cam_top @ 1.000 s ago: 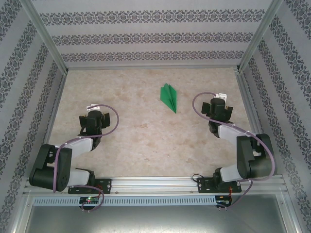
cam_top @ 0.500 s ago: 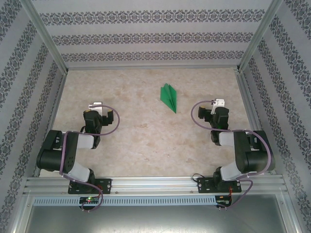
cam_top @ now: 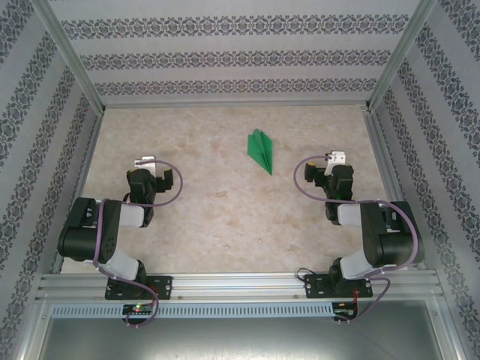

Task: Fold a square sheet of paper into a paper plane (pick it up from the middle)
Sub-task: Reset both arms

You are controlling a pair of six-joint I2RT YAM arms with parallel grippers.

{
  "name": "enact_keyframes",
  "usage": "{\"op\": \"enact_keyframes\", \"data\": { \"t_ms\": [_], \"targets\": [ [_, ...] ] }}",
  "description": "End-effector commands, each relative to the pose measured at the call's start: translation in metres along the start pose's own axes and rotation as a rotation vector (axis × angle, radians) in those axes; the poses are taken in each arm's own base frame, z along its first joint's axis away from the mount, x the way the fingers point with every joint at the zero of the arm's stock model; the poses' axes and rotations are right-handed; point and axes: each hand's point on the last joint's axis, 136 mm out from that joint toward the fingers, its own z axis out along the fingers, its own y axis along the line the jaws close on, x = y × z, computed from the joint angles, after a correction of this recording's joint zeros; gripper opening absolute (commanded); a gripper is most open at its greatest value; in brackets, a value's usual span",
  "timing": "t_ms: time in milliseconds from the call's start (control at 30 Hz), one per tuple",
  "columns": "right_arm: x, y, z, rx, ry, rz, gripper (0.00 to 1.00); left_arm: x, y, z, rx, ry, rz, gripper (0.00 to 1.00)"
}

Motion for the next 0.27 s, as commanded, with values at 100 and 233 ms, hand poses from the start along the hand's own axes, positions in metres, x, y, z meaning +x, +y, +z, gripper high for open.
{"op": "enact_keyframes", "data": {
  "t_ms": [100,233],
  "targets": [
    [-0.0127,0.0056,0.0014,-0.017,-0.044,-0.016,0.98,-0.0106,-0.0009,0.0039,0.014,-0.024,-0.020,1.00],
    [-0.0133,0.0054,0.0002,-0.017,-0.050,-0.017,0.98,-0.0105,-0.0021,0.0037,0.022,-0.025,-0.016,1.00]
  ]
}}
